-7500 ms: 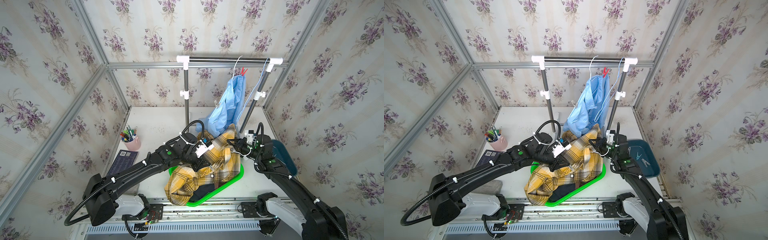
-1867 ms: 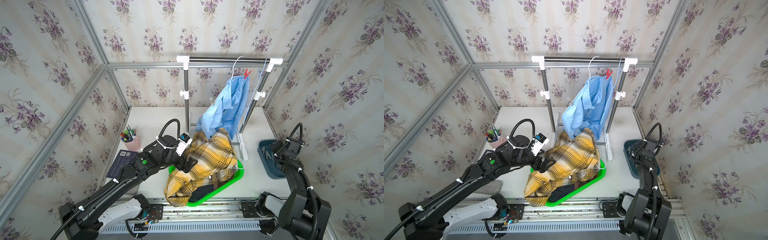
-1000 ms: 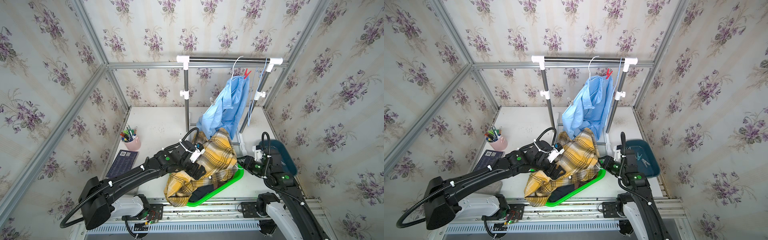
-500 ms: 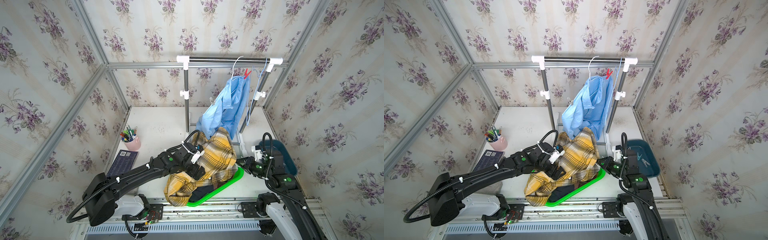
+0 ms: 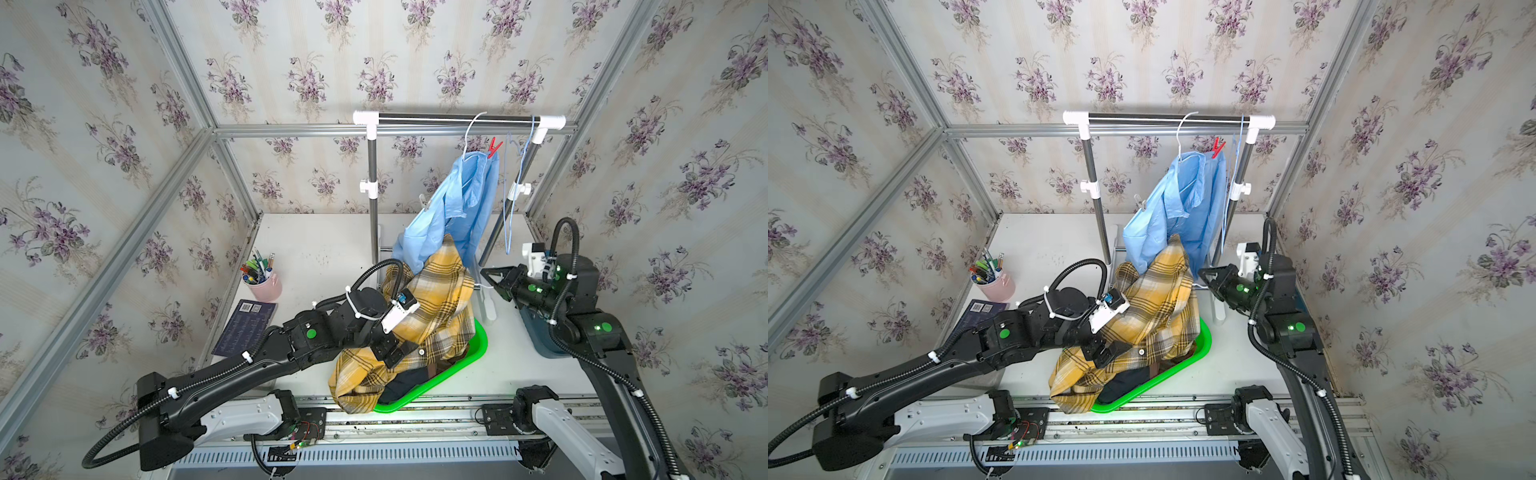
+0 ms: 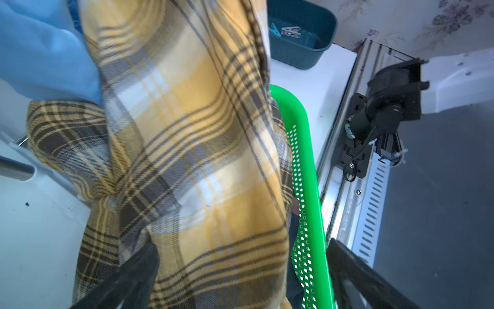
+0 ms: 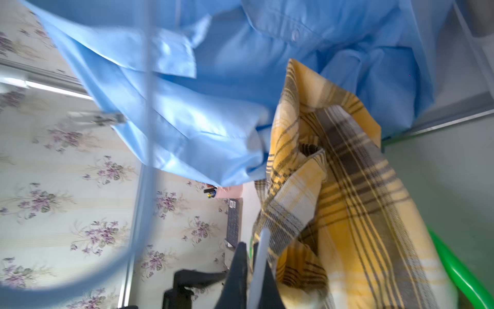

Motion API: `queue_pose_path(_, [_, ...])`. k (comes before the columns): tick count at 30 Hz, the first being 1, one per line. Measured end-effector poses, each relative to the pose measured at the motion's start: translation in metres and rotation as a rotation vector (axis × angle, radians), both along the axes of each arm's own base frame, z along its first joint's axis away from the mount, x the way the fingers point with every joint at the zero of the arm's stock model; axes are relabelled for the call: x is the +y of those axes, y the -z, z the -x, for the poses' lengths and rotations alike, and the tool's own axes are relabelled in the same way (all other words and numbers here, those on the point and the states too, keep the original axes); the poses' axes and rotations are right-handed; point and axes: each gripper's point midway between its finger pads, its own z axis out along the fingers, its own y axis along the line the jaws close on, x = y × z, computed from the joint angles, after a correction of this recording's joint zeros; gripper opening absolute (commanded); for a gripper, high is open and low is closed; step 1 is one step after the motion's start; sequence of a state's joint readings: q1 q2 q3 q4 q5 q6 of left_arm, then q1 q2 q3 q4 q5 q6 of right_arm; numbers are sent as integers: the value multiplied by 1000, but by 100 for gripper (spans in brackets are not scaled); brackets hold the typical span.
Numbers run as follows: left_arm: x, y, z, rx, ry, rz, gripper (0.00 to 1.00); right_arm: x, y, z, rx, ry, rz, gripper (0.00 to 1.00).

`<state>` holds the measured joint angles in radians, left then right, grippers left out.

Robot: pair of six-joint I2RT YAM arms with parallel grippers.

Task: Remove the clothespins securing long-sleeve shirts to the hanger
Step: Remove the long-sleeve shirt from the hanger.

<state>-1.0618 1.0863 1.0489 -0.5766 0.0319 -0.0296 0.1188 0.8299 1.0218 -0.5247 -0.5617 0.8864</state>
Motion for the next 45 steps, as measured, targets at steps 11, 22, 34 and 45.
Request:
queue_pose_path(11, [-6,25,-2,-73,-36,-141,67,8,-36,-15,-24,29,16,0])
queue_pose_path(22, [14,18,-10,-128,-122,-162,25,1,-37,-28,-16,81,61,0])
queue_pose_path(34, [37,7,-3,-116,-168,-127,0,-9,-36,-48,-27,138,139,0])
queue_pose_path(45, [79,-15,-4,-108,-289,2,0,-27,-35,-62,-57,216,240,0])
